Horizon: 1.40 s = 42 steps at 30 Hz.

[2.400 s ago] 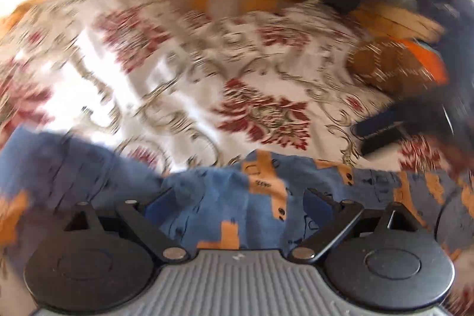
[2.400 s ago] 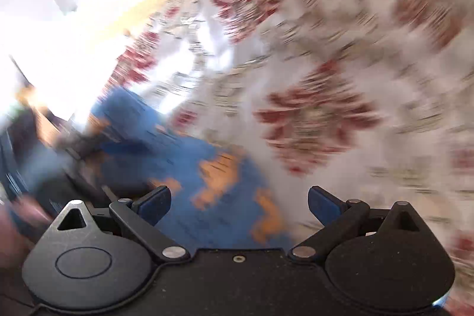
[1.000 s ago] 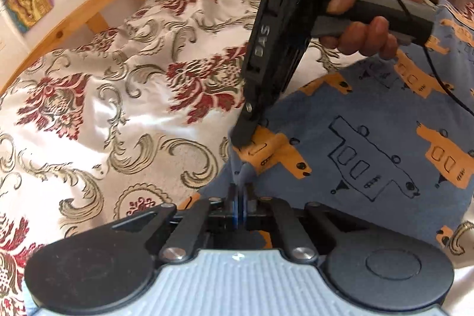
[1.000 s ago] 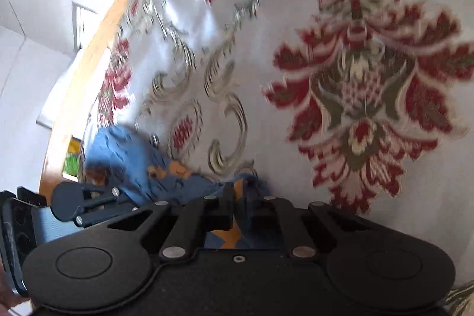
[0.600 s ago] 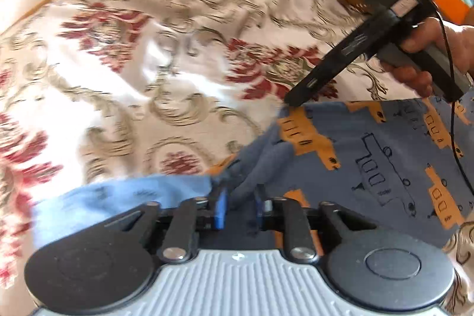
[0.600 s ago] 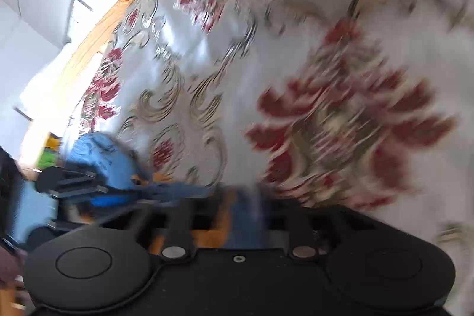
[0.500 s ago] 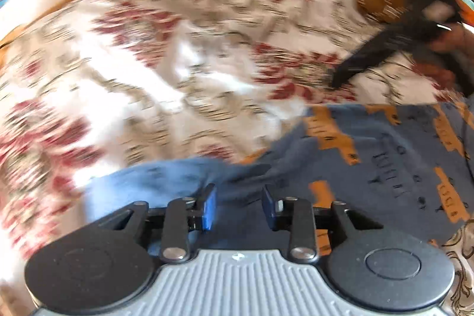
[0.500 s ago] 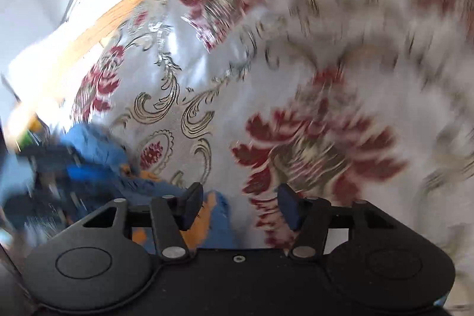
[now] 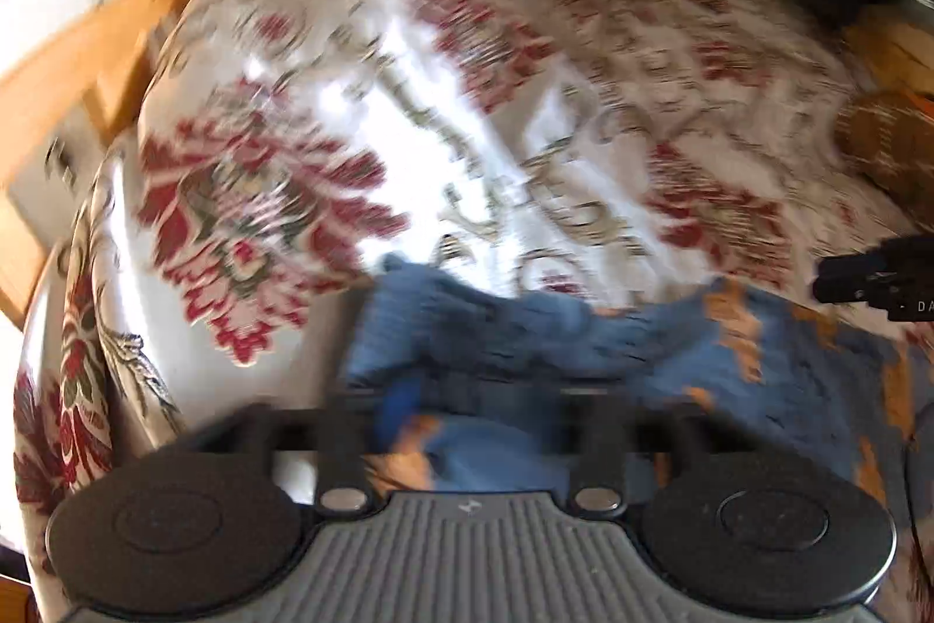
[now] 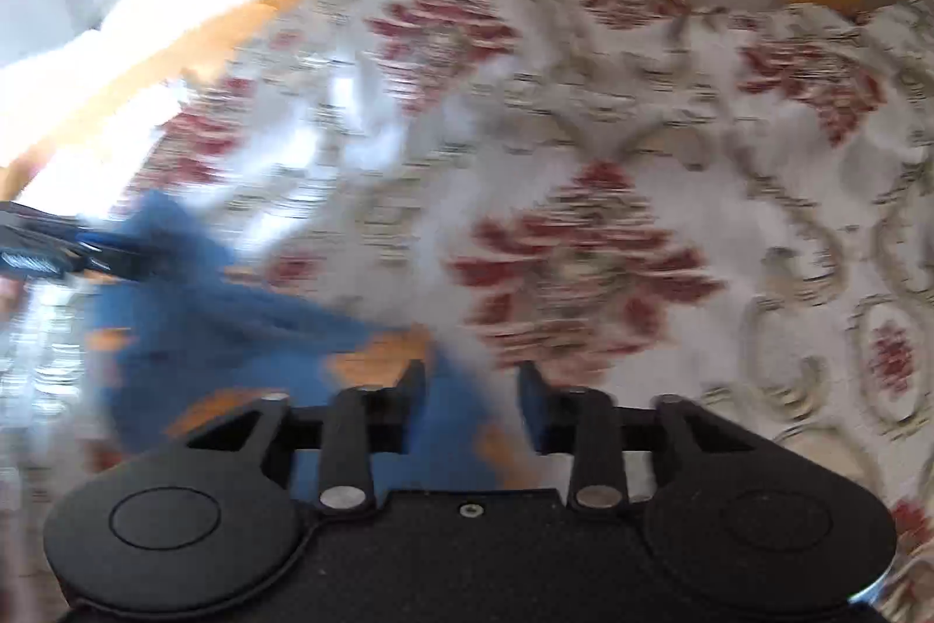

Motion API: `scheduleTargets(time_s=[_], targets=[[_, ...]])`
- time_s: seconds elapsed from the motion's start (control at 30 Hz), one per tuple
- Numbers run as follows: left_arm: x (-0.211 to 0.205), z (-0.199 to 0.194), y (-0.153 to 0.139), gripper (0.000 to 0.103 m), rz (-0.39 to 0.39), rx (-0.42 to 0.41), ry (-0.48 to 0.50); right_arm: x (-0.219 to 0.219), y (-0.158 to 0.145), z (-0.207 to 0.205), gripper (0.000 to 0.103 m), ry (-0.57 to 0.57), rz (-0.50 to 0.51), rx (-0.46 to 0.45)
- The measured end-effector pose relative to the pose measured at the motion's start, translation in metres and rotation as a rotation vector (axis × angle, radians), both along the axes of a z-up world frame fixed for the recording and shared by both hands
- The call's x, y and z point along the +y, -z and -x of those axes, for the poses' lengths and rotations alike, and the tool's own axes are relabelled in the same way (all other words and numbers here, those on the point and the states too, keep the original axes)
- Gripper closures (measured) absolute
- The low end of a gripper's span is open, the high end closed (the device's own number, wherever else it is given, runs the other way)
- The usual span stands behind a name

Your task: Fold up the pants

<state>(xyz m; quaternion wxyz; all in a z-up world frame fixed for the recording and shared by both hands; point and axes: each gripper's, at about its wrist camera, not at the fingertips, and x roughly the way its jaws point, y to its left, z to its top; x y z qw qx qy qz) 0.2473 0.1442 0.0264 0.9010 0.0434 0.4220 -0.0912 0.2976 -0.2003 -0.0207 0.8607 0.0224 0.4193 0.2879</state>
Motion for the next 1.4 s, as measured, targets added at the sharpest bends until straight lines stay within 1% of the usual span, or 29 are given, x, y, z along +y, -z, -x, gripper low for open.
scheduleTargets(time_s=[0.03,0.1,0.13,0.2,0.23,0.3,0.37,0.4,0.43,0.5,0.53,0.57,0.6,0.67,0.73,0.8,0.87,0.9,0.97,1.0,1.07,1.13,1.17,1.2,1.23,1.27,1.3,1.37,1.4], targets=[[-0.007,0.008,-0.001,0.031,-0.018,-0.010,0.014,0.004,-0.003,0.013,0.047,-0.037,-0.034,0.009],[-0.019,0.011,0.012,0.036,-0.102,0.034,-0.003,0.012,0.002,0.035,0.042,-0.070,-0.053,0.032],[-0.021,0.012,0.021,0.039,-0.135,0.057,-0.014,0.011,0.010,0.047,0.041,-0.055,-0.041,0.058],[-0.021,0.021,0.030,0.046,-0.189,0.037,0.004,-0.001,0.031,0.064,0.043,0.028,-0.001,0.146],[-0.022,0.026,0.030,0.047,-0.214,0.035,0.006,-0.013,0.039,0.074,0.045,0.078,-0.010,0.182],[-0.024,0.036,0.026,0.047,-0.244,0.046,0.004,-0.042,0.040,0.099,0.045,0.167,-0.056,0.182],[-0.025,0.047,0.024,0.047,-0.294,0.060,-0.015,-0.064,0.030,0.128,0.033,0.264,-0.030,0.155],[-0.025,0.054,0.021,0.045,-0.307,0.062,-0.033,-0.074,0.025,0.144,0.032,0.294,-0.025,0.136],[-0.025,0.061,0.016,0.044,-0.291,0.052,-0.042,-0.082,0.020,0.160,0.031,0.313,-0.039,0.118],[-0.028,0.072,0.003,0.039,-0.201,0.025,-0.027,-0.093,0.009,0.191,0.023,0.345,-0.064,0.078],[-0.032,0.075,-0.001,0.037,-0.152,0.005,-0.018,-0.095,0.006,0.204,0.019,0.363,-0.054,0.054],[-0.039,0.075,-0.005,0.032,-0.109,-0.009,-0.002,-0.097,0.001,0.216,0.018,0.377,-0.028,0.016],[-0.048,0.071,-0.006,0.031,-0.074,-0.016,0.015,-0.096,-0.002,0.225,0.017,0.376,0.002,-0.023],[-0.069,0.060,0.000,0.030,-0.043,-0.012,0.045,-0.089,0.000,0.234,0.015,0.342,0.060,-0.080],[-0.091,0.047,0.018,0.031,-0.071,0.029,0.086,-0.087,0.000,0.238,0.012,0.347,0.112,-0.130],[-0.106,0.038,0.042,0.039,-0.128,0.083,0.090,-0.090,0.004,0.237,0.008,0.385,0.147,-0.152],[-0.111,0.037,0.066,0.041,-0.193,0.150,0.067,-0.094,0.015,0.233,0.009,0.439,0.191,-0.114],[-0.107,0.041,0.076,0.040,-0.207,0.168,0.055,-0.098,0.021,0.234,0.009,0.464,0.210,-0.083],[-0.099,0.055,0.080,0.039,-0.193,0.134,0.064,-0.109,0.033,0.241,0.009,0.501,0.219,-0.030],[-0.097,0.061,0.079,0.039,-0.194,0.134,0.059,-0.114,0.037,0.247,0.009,0.489,0.210,-0.035],[-0.095,0.072,0.072,0.039,-0.207,0.132,0.034,-0.118,0.034,0.263,0.009,0.464,0.200,-0.089],[-0.101,0.081,0.058,0.037,-0.210,0.102,0.008,-0.127,0.025,0.277,0.007,0.474,0.162,-0.144],[-0.108,0.088,0.052,0.034,-0.193,0.073,0.016,-0.133,0.020,0.285,0.003,0.503,0.148,-0.167],[-0.118,0.091,0.044,0.024,-0.168,0.039,0.029,-0.140,0.015,0.291,0.002,0.536,0.134,-0.185],[-0.131,0.097,0.039,0.018,-0.140,0.003,0.053,-0.148,0.011,0.297,0.001,0.569,0.119,-0.198],[-0.146,0.101,0.036,0.008,-0.111,-0.030,0.084,-0.156,0.008,0.301,0.001,0.596,0.111,-0.202],[-0.165,0.103,0.032,0.004,-0.080,-0.063,0.117,-0.165,0.005,0.302,0.001,0.619,0.113,-0.198],[-0.204,0.108,0.030,0.000,-0.012,-0.109,0.201,-0.179,0.004,0.302,0.001,0.652,0.128,-0.189],[-0.227,0.110,0.032,0.000,0.014,-0.114,0.246,-0.186,0.004,0.300,0.001,0.663,0.134,-0.180]])
